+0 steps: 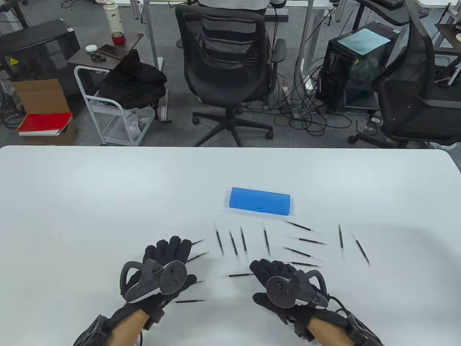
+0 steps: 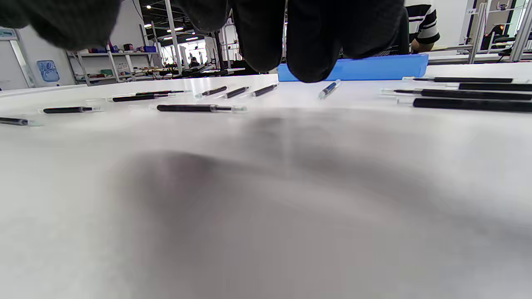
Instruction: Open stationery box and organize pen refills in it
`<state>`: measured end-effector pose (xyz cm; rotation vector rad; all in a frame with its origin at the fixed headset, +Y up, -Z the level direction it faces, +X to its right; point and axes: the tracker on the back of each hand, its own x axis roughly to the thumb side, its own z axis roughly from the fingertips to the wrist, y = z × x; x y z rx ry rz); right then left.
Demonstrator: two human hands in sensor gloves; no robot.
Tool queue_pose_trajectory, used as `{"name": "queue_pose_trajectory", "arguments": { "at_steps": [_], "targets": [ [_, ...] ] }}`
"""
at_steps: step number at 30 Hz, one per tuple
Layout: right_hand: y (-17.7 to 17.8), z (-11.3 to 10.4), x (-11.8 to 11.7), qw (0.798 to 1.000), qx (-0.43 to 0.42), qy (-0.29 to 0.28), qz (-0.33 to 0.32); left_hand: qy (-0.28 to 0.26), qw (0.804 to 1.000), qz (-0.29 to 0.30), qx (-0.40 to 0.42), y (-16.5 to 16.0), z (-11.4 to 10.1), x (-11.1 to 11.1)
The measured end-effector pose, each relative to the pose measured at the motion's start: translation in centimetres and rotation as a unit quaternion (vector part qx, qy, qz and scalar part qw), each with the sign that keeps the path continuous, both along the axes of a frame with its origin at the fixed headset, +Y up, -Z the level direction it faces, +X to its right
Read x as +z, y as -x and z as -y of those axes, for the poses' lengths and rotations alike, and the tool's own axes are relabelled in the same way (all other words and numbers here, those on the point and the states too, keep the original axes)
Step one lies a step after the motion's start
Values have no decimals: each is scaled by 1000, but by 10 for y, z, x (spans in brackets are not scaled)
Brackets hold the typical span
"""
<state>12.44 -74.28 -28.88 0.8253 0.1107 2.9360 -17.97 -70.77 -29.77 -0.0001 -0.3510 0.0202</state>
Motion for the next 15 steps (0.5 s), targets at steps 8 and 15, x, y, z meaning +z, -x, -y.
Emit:
{"name": "queue_pose_trajectory", "arguments": {
  "at_steps": [8,15],
  "targets": [
    [0,-1,1,1000,1,0,-3,-1,1000,-1,0,-1,1,0],
    [1,-16,-6,1000,7,-14,9,-3,1000,6,-4,-4,1,1]
  ]
}}
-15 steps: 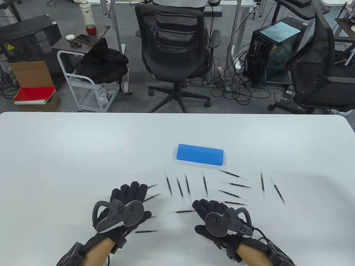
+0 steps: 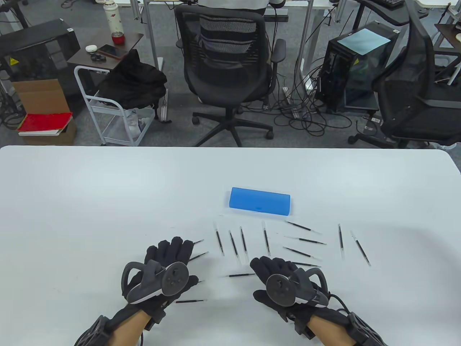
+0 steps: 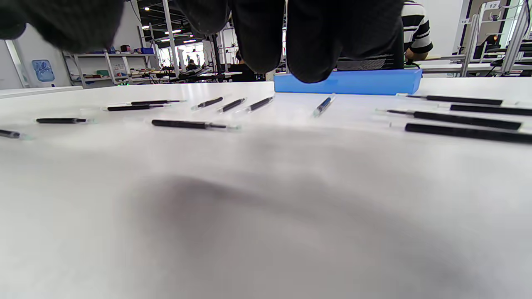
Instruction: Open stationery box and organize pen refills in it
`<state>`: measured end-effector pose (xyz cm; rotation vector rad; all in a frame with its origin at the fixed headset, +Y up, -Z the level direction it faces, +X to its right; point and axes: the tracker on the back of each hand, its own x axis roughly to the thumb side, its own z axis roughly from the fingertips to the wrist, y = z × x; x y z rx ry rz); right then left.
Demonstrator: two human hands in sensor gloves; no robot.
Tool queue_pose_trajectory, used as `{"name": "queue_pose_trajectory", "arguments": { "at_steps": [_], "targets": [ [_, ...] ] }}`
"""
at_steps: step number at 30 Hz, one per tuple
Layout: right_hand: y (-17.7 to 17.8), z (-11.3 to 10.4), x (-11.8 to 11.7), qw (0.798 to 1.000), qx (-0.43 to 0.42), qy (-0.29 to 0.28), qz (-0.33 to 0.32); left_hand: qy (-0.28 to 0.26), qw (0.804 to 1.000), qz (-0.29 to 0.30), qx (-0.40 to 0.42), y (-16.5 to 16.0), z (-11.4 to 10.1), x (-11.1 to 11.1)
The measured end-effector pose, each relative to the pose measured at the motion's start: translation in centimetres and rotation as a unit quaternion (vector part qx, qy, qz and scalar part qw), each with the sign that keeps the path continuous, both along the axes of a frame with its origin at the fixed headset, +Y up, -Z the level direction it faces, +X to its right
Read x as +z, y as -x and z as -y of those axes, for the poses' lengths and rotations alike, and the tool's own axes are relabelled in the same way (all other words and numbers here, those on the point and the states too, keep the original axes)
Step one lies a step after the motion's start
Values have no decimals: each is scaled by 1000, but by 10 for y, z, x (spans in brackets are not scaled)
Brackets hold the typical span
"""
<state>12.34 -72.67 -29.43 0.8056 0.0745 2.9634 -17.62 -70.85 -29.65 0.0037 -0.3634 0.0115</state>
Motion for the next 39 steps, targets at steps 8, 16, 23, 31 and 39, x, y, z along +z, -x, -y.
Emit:
{"name": "queue_pose_trajectory", "arguments": {
  "at_steps": [8,16,23,31,39],
  "targets": [
    [-4,-41,-57,998,-23,19,48,-5,1000,-4,5,1,-2,1],
    [-1,-50,-129,990,42,37,133,-8,1000,-5,2,0,-2,2],
    [2,-38,-178,971,109,54,207,-7,1000,-10,-3,0,-2,2],
    [-4,-14,-218,957,123,90,249,5,1000,-18,-1,3,1,-2],
    [-9,3,-239,950,136,122,253,15,1000,-19,1,5,3,-5]
  ]
}}
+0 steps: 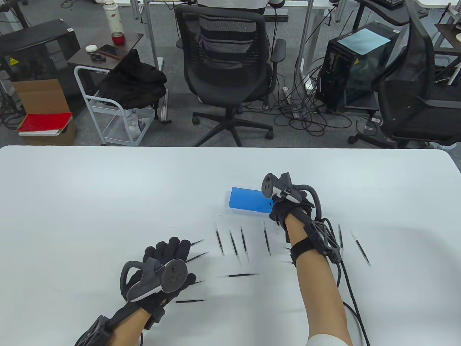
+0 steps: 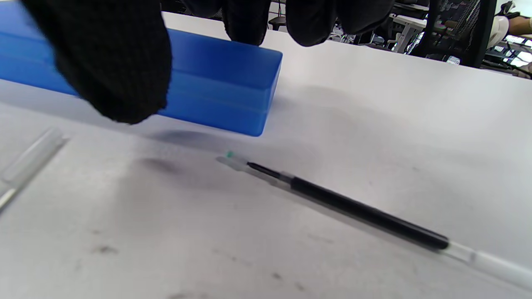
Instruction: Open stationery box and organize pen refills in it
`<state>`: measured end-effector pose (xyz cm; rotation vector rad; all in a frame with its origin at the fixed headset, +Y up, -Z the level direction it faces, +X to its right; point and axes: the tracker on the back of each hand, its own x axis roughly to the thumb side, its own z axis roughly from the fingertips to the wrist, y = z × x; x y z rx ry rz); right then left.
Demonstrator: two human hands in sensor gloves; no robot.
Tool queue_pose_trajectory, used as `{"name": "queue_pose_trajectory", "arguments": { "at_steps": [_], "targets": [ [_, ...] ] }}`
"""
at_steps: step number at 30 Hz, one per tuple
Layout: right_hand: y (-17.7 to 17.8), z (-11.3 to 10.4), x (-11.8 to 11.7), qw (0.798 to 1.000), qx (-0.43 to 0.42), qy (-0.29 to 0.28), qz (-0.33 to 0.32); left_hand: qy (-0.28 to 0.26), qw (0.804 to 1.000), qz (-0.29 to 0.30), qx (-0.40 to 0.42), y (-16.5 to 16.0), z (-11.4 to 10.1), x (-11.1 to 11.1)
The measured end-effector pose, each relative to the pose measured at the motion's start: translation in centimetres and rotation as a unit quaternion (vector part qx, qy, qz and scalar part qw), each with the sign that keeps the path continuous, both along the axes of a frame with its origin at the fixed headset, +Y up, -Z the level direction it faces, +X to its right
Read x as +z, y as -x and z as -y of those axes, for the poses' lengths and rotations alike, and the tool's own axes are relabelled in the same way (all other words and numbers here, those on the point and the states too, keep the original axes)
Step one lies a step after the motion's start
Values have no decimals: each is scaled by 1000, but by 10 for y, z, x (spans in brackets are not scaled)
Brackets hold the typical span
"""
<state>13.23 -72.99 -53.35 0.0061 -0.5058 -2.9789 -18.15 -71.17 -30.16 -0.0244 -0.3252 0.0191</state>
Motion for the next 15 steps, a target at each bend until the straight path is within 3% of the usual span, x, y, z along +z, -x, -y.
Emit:
{"name": "queue_pose_trajectory", "arguments": {
  "at_steps": [9,15],
  "targets": [
    [-4,-5,3,998,8,-60,-33,1,1000,-2,5,2,-1,0],
    [-10,-35,29,985,3,-135,-107,-3,1000,-1,3,1,-1,0]
  ]
}}
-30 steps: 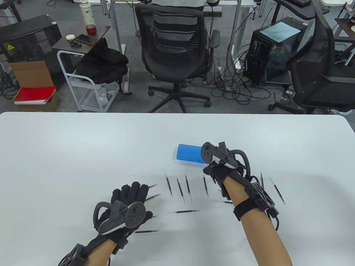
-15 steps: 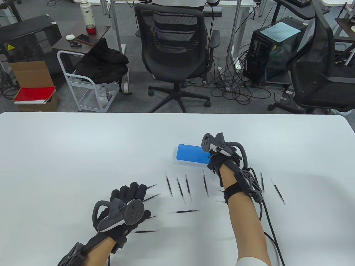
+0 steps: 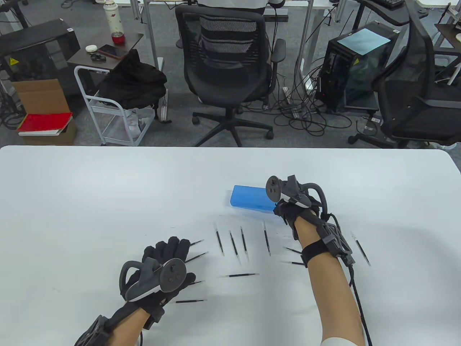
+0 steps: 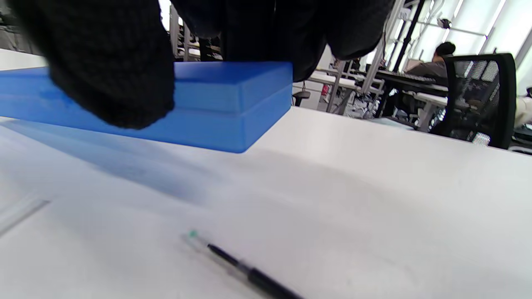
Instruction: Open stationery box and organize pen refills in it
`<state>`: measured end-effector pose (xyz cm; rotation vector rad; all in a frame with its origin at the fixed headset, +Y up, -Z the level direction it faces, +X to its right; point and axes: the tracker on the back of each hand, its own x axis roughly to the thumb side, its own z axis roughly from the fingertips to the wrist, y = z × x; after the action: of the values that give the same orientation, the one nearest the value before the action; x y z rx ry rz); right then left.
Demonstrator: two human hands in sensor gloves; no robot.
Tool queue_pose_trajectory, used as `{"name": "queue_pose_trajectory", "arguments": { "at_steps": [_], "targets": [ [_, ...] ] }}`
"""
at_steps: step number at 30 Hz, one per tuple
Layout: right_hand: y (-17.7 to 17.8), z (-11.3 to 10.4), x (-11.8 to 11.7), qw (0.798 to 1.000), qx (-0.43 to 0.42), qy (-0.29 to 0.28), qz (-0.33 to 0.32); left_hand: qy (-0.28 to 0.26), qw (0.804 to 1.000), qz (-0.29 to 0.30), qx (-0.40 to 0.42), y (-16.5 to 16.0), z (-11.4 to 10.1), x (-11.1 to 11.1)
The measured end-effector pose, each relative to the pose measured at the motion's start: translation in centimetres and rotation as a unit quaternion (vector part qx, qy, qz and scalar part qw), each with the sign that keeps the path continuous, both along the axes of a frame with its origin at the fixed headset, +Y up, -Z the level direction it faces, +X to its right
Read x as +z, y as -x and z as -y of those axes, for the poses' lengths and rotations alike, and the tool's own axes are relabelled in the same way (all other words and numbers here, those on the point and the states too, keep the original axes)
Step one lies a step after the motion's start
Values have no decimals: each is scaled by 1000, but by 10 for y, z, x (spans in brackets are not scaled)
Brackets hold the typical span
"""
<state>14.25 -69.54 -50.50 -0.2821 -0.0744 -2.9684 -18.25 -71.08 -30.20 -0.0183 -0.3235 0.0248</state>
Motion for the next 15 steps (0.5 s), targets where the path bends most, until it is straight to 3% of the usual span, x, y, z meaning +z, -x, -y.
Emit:
{"name": "queue_pose_trajectory", "arguments": {
  "at_steps": [5,8,15],
  "targets": [
    [-2,-22,44,996,10,-21,-81,0,1000,7,-11,-4,2,0],
    [-4,-31,84,991,-1,-25,-129,-1,1000,15,-23,-9,4,2],
    [-17,-24,178,978,-22,-21,-205,-9,999,36,-29,-23,8,7]
  ]
}}
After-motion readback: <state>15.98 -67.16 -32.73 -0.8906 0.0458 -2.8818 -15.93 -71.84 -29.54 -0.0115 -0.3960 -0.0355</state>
